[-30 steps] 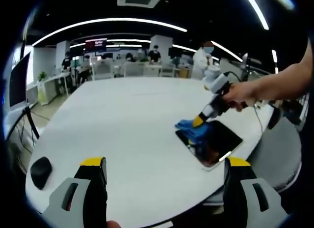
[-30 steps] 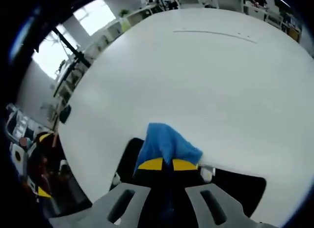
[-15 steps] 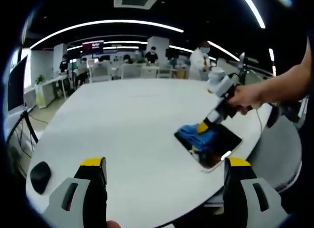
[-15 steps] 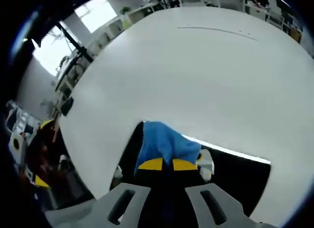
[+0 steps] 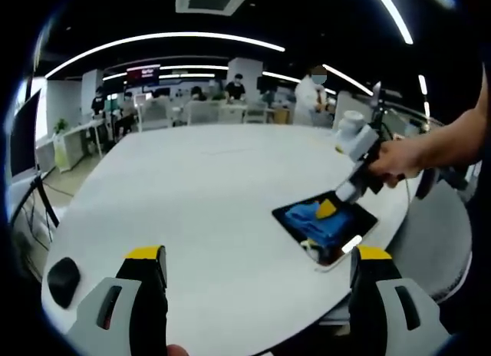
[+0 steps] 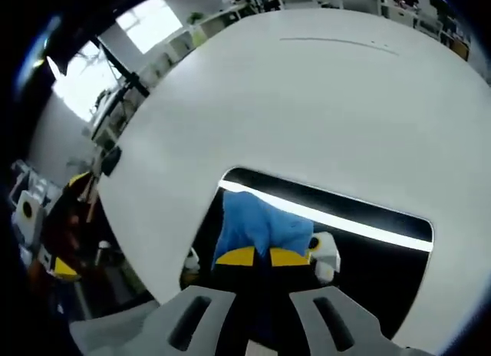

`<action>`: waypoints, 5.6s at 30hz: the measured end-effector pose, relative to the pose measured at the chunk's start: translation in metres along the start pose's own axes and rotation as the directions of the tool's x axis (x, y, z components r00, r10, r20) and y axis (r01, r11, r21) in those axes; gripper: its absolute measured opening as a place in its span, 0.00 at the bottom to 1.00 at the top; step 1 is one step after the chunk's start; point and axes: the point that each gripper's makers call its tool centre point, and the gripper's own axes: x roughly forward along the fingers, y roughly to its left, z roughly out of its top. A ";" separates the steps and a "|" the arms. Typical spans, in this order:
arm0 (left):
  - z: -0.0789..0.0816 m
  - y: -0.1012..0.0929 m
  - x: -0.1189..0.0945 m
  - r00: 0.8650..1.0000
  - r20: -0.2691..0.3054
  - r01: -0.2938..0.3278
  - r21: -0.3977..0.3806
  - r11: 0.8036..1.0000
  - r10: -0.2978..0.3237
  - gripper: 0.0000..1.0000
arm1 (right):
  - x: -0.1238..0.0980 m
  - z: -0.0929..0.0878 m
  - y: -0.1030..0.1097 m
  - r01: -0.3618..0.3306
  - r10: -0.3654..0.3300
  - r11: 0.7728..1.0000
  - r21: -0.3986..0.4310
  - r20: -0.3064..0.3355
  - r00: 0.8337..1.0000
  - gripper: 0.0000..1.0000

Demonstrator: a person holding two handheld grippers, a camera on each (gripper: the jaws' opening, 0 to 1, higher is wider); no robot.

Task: Wipe the mirror surface with the cleaning cloth until all visible marks leave the cleaned area.

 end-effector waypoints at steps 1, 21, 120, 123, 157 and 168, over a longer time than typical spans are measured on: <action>0.000 0.000 0.000 1.000 0.000 0.001 0.000 1.000 -0.001 1.00 | 0.000 -0.001 0.001 -0.001 0.001 1.000 0.000 0.001 1.000 0.00; -0.001 -0.003 -0.001 1.000 -0.005 0.005 0.003 1.000 -0.005 1.00 | -0.012 -0.037 0.022 -0.048 0.048 0.999 0.012 -0.024 0.999 0.00; -0.001 -0.005 0.008 1.000 -0.016 0.017 0.005 1.000 -0.017 1.00 | -0.029 -0.055 -0.011 -0.035 0.038 0.997 0.069 -0.039 0.999 0.00; -0.002 -0.004 0.008 1.000 -0.015 0.016 0.004 1.000 -0.016 1.00 | -0.027 -0.048 -0.014 -0.032 0.035 0.997 0.072 -0.037 0.999 0.00; -0.013 -0.004 0.003 1.000 -0.030 -0.006 -0.005 1.000 0.006 1.00 | -0.004 0.022 -0.041 0.024 -0.024 1.000 0.013 -0.012 1.000 0.00; -0.014 -0.002 -0.001 0.999 -0.023 -0.025 -0.009 1.000 0.024 0.99 | 0.006 0.045 -0.050 0.026 -0.026 0.999 0.030 -0.010 1.000 0.00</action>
